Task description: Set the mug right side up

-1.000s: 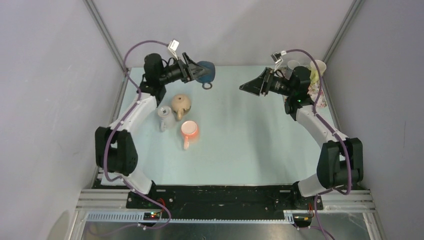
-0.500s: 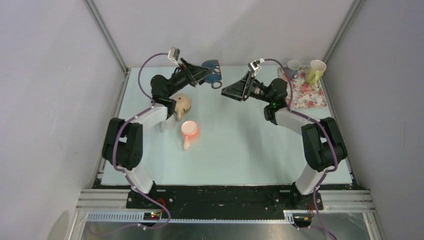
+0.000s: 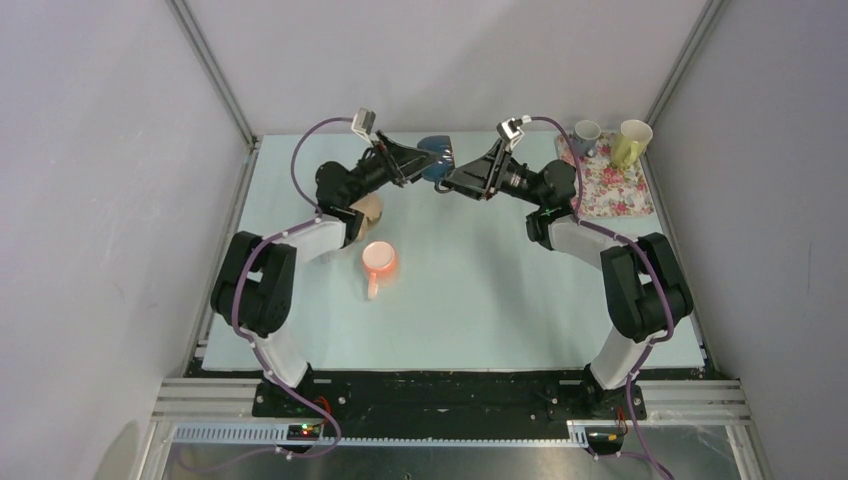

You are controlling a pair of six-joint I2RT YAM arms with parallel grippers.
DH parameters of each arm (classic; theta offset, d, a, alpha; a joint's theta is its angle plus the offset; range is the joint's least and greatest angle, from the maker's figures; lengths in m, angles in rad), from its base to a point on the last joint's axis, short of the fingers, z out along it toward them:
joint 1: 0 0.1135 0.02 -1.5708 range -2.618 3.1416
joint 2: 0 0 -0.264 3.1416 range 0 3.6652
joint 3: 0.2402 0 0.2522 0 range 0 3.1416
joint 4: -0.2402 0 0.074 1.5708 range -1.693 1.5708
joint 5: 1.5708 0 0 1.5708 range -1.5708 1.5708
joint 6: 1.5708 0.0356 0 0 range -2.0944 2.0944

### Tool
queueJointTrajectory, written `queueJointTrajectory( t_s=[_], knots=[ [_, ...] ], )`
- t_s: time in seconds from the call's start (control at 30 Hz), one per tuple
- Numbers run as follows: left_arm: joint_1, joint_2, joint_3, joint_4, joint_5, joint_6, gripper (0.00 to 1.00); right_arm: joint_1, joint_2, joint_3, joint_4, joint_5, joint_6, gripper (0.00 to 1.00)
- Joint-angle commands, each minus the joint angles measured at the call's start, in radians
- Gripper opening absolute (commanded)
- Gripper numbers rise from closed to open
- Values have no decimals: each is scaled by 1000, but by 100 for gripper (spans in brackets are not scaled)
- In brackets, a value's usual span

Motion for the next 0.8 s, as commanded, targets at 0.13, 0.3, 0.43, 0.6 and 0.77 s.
queueJointTrajectory(
  t_s=[0.13,0.3,0.43,0.6,0.77],
  knots=[
    [-48,6,8,89,-25,74,0,10,-9,3,-66,24,-35,67],
    [-51,12,9,68,-23,92,0,19,-21,3,-116,25,-69,60],
    [-53,9,6,31,-22,113,0,26,-24,2,-135,27,-91,49],
    [-54,11,4,13,-21,119,0,31,-26,4,-146,26,-112,32],
    [-54,12,7,6,-10,121,0,28,-29,3,-148,23,-136,3]
  ],
)
